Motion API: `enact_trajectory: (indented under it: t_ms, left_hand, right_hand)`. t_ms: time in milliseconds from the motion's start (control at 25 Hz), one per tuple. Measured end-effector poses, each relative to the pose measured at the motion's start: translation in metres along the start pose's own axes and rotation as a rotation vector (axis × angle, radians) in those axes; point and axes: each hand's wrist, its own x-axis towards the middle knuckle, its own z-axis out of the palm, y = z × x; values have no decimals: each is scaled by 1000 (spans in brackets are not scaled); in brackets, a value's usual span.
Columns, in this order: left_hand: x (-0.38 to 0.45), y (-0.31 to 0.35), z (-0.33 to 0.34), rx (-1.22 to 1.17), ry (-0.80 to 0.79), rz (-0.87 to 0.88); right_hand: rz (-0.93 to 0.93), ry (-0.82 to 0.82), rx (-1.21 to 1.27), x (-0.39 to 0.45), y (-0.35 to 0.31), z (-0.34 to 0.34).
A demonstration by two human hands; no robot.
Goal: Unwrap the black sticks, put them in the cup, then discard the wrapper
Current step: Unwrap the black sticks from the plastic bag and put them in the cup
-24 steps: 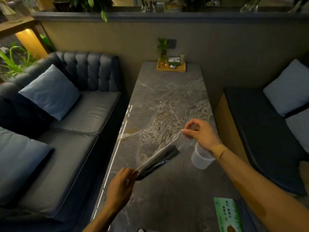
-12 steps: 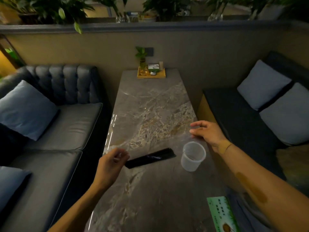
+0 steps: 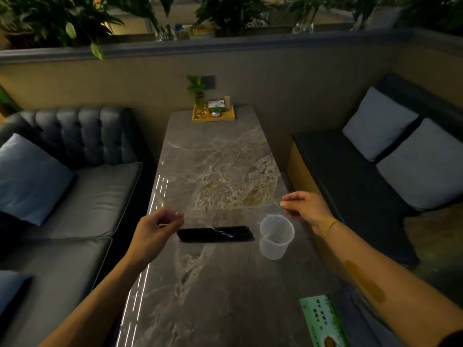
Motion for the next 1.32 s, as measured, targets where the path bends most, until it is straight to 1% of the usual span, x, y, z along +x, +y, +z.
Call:
enact_trajectory:
  t_ms: [240,520,880,1120,1320]
  left_hand:
    - [13,19,7,20,-9,66]
    - [26,31,20,60,-8,64]
    - [44,44,26,117,2,120]
    - [42,39,32,123,-9,98]
    - [44,50,39,135,-23,113]
  right_hand:
    - [32,14,80,11,12,-3]
    - [51,40,139,26,27,-9]
    - [51,34,237,45,32,-14]
    - [65,26,219,51,39,-18]
    - [76,15,245,51,49,-22]
